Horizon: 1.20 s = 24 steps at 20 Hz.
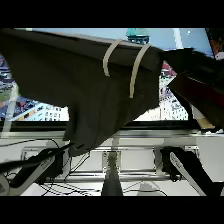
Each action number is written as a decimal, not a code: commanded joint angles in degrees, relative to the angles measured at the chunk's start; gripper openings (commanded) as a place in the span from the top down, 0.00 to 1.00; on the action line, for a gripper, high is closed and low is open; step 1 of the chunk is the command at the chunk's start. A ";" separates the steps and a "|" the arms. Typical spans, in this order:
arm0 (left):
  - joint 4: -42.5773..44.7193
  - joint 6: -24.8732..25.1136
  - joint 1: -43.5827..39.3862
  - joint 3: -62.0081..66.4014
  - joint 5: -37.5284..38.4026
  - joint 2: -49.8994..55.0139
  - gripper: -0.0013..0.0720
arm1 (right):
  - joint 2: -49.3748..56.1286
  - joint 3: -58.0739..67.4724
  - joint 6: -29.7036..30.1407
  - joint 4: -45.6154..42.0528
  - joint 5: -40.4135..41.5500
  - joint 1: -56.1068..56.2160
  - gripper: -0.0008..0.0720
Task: Fold the clothes and pants, and hang the long-sleeved shirts on hangers.
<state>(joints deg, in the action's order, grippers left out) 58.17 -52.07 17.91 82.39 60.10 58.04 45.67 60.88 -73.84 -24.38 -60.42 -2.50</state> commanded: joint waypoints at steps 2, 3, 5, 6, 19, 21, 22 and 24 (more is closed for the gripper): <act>6.78 -7.17 -10.86 0.04 -0.66 16.79 0.96 | 13.09 -6.29 -0.44 -6.12 18.58 5.86 0.96; 6.78 -8.09 -11.63 0.04 -0.90 18.60 0.96 | 16.09 -5.86 -0.44 -6.16 19.76 5.09 0.97; 6.75 -8.72 -12.31 0.04 0.50 19.80 0.96 | 21.40 -4.24 -0.42 -6.21 18.08 2.36 0.96; 6.75 -9.25 -12.52 0.04 2.47 19.65 0.96 | 23.15 -3.28 -0.31 -6.69 16.26 0.94 0.96; 2.67 -21.44 -28.39 -22.75 27.15 5.18 0.96 | 25.92 12.98 2.43 -53.42 -34.03 -9.25 0.96; -3.72 -21.44 -32.35 -30.80 25.44 2.80 0.96 | 26.12 12.98 8.13 -58.88 -36.20 -9.25 0.96; -6.84 -21.46 -34.60 -34.67 22.84 2.45 0.96 | 26.12 12.98 9.64 -60.00 -34.97 -9.25 0.94; -11.58 -21.44 -38.73 -40.96 16.50 2.47 0.58 | 26.12 12.98 9.68 -59.89 -30.69 -9.25 0.29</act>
<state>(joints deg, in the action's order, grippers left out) 54.48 -73.03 -15.46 50.59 82.89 62.06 71.70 73.56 -67.31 -78.37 -90.59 -11.64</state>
